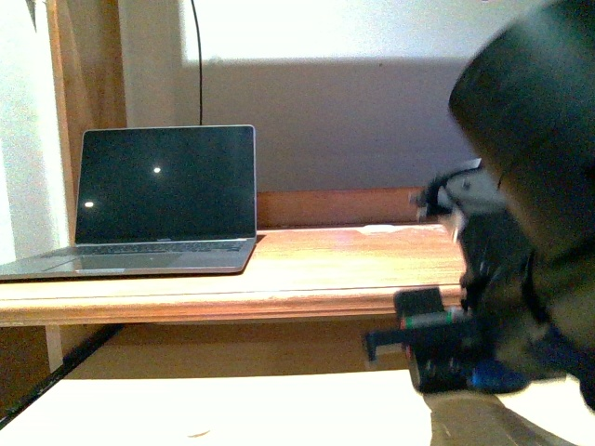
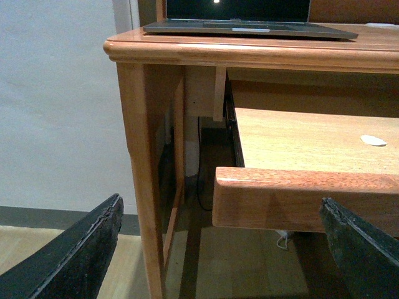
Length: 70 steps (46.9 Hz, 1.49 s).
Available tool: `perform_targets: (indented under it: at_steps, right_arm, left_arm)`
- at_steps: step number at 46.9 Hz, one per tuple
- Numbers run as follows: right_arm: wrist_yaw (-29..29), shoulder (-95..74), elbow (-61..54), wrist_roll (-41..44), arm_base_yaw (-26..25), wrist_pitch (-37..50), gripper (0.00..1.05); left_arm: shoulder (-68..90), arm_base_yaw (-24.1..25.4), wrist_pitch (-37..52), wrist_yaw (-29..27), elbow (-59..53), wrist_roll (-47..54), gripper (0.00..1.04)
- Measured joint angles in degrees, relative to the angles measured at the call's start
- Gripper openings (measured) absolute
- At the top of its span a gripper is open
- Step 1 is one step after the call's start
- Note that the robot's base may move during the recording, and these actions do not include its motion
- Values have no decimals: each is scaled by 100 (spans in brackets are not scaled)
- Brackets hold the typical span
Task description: Place mouse
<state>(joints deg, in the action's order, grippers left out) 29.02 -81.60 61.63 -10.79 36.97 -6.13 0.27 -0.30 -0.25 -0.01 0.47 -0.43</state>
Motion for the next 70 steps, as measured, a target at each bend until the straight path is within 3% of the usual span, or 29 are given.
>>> perform_targets:
  at_steps: [8,19,34,55,65,70]
  right_arm:
    - [33,-146,1012,2,90,-315,55]
    - [15,-1613,3042,-70,234,-881,55]
    - [476,-3611,5198,-98,109,-1357,55]
    - [544,-4747,6218,-197,39,-1556,56]
    - [385,-4712,6035,-343,26,-1008,88]
    - [212,-4439,5486,-380,-39,-455,98]
  left_arm:
    - [0,0,0,0,0,0,97]
    - [0,0,0,0,0,0,97]
    - [0,0,0,0,0,0,97]
    - [0,0,0,0,0,0,97]
    - [0,0,0,-2,0,0,97]
    - [0,0,0,0,0,0,97]
